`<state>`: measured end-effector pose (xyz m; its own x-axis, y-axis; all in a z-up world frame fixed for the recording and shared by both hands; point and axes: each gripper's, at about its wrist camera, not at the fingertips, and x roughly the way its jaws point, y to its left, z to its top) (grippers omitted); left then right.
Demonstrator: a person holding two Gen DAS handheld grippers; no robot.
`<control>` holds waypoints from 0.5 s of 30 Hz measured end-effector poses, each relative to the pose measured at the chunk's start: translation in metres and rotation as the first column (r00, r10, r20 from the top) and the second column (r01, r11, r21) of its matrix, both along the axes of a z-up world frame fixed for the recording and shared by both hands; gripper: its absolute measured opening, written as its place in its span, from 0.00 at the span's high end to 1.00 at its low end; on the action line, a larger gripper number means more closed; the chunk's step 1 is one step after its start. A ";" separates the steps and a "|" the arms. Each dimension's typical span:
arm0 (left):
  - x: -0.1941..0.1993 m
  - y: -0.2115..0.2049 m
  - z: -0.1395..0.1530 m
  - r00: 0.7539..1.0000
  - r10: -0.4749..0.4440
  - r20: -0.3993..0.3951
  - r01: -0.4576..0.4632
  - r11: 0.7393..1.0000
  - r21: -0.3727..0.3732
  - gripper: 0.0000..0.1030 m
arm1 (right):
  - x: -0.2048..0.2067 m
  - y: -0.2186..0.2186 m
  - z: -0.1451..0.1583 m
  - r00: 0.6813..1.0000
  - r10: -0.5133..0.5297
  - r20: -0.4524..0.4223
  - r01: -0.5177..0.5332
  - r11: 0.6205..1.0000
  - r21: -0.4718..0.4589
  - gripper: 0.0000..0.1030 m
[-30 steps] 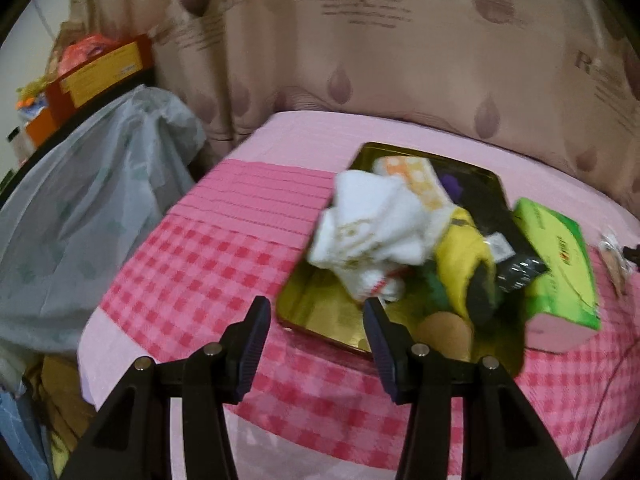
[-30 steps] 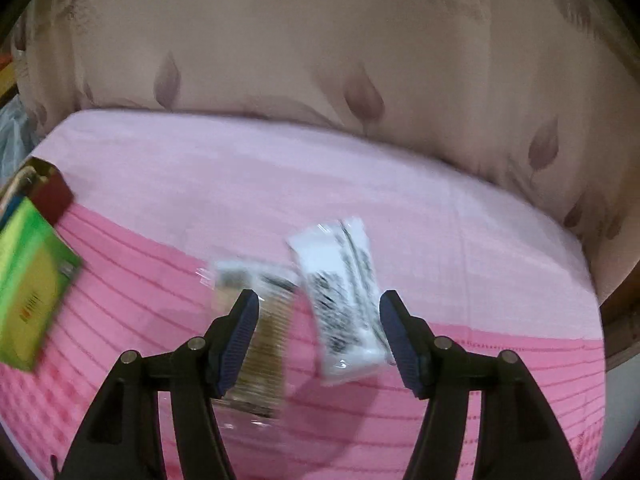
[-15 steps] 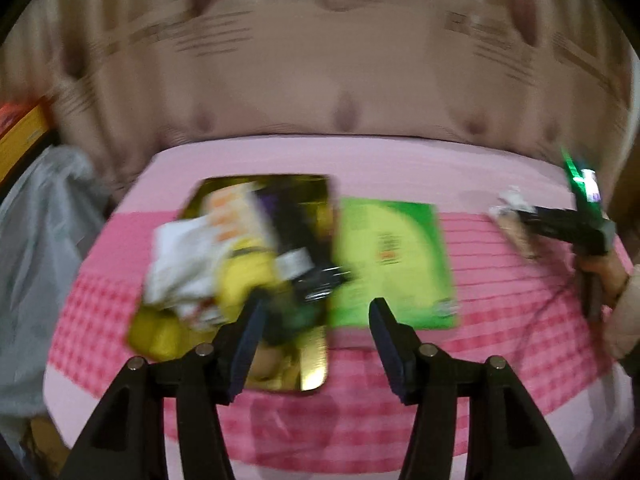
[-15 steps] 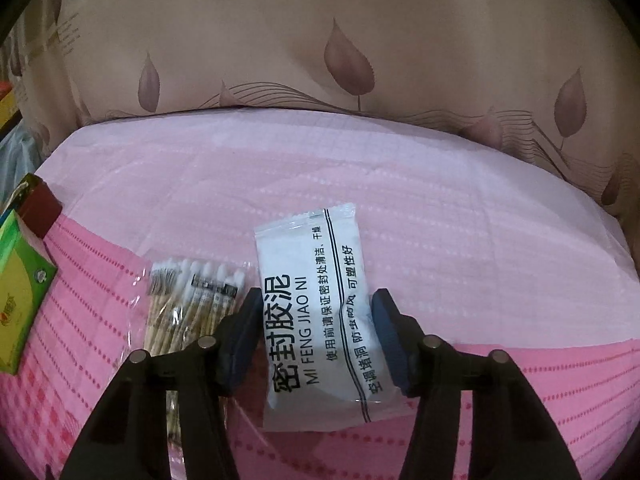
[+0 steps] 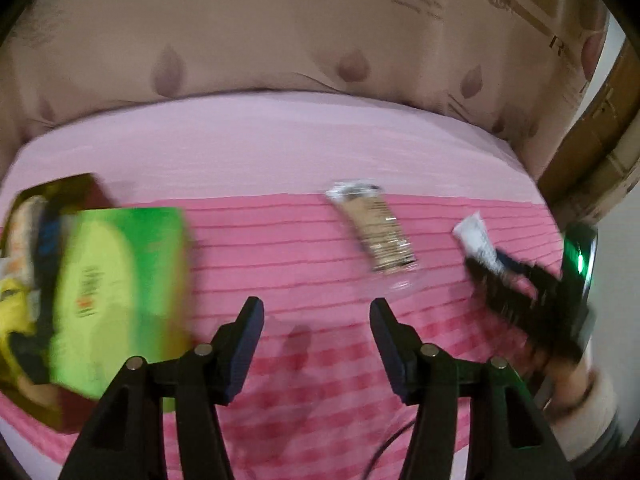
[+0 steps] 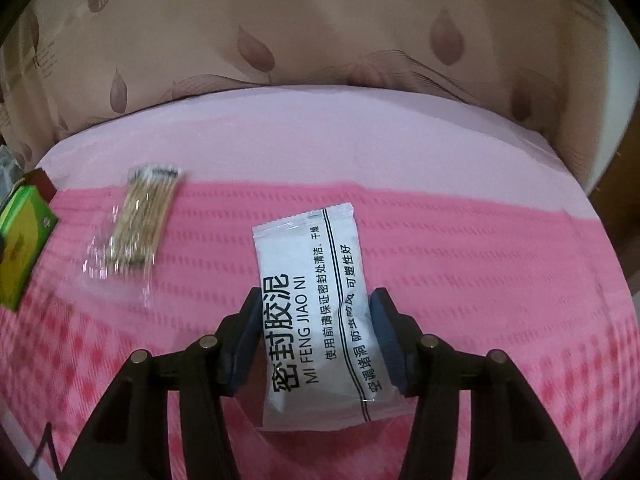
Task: Organize soft objects
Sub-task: 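Grasp the white sealant packet with the right gripper while the left gripper grasps the cotton swab bag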
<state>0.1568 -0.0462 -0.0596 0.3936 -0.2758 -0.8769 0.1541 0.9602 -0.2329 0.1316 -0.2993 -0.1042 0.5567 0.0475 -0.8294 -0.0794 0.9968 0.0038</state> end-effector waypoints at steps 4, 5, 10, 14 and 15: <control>0.026 -0.036 -0.013 0.999 -0.006 -0.037 0.005 1.000 -0.023 0.40 | -0.010 0.000 0.001 1.000 0.001 0.005 -0.001 1.000 0.006 0.51; 0.031 -0.043 -0.017 0.999 -0.009 -0.044 0.008 1.000 -0.017 0.40 | -0.012 0.000 0.002 1.000 0.001 0.004 -0.001 1.000 0.004 0.50; 0.056 -0.076 -0.045 0.995 0.005 -0.096 -0.003 1.000 0.019 0.40 | -0.015 -0.001 0.003 1.000 0.001 0.003 -0.001 1.000 0.008 0.49; 0.073 -0.086 -0.060 0.991 0.067 -0.118 -0.062 0.997 0.049 0.40 | -0.015 -0.003 0.003 1.000 0.004 0.003 -0.004 1.000 0.011 0.48; 0.076 -0.088 -0.063 0.990 0.075 -0.119 -0.069 0.996 0.053 0.40 | -0.018 -0.003 0.004 1.000 0.004 0.003 -0.004 1.000 0.012 0.48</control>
<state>0.2327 -0.1341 -0.1227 0.3015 -0.2062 -0.9309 0.0580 0.9785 -0.1979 0.1136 -0.3022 -0.1006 0.5587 0.0597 -0.8272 -0.0831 0.9964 0.0158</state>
